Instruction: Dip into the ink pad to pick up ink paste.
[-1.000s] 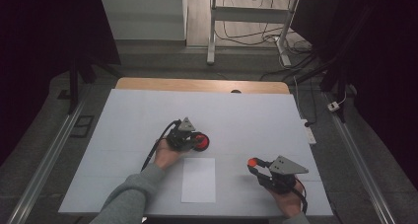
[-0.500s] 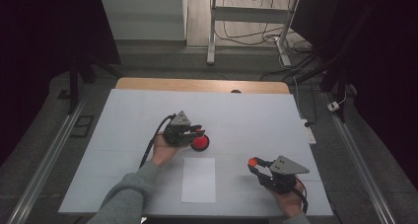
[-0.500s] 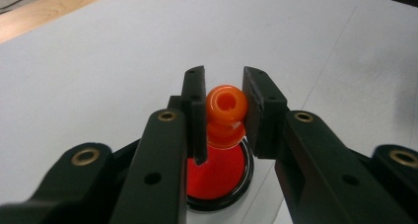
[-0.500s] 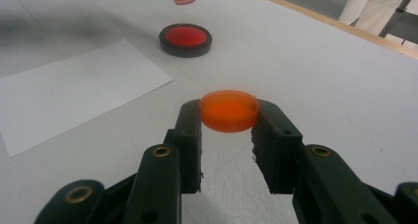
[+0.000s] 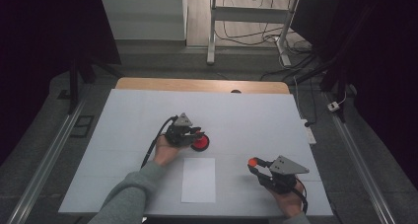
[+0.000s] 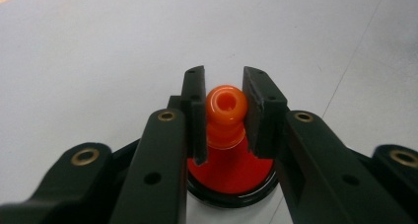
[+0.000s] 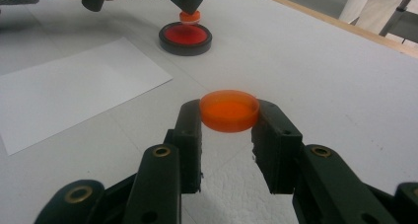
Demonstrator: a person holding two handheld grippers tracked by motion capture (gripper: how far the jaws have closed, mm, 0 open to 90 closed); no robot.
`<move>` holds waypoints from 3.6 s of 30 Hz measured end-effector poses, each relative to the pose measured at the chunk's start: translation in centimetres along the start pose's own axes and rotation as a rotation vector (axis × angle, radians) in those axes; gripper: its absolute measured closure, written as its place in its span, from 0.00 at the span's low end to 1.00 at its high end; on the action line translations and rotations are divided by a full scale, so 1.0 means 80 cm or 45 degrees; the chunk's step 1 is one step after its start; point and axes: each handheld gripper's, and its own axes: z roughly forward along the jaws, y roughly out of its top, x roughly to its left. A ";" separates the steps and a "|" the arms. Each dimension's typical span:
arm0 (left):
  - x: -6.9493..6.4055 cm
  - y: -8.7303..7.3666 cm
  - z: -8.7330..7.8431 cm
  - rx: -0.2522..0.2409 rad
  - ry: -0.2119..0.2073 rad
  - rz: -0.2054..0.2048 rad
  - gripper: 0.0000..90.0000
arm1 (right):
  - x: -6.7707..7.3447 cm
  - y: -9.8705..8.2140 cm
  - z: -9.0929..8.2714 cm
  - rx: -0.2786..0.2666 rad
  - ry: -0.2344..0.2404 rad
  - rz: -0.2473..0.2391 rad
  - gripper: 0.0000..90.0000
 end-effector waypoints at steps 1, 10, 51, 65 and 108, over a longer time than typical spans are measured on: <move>0.000 0.000 0.001 0.005 -0.001 0.005 0.80 | 0.000 0.000 0.000 0.001 0.005 0.001 0.72; -0.002 -0.003 0.009 0.034 -0.010 0.003 0.80 | 0.000 0.000 0.001 -0.001 0.010 0.001 0.72; -0.009 -0.009 0.012 0.023 0.035 0.014 0.81 | 0.002 0.001 -0.001 -0.010 0.010 -0.001 0.72; -0.011 0.005 -0.012 -0.135 -0.030 -0.024 0.80 | 0.000 0.001 -0.002 -0.019 0.012 -0.001 0.72; -0.027 0.011 -0.095 -0.117 -0.230 0.030 0.80 | 0.001 0.002 0.004 -0.010 0.023 0.002 0.72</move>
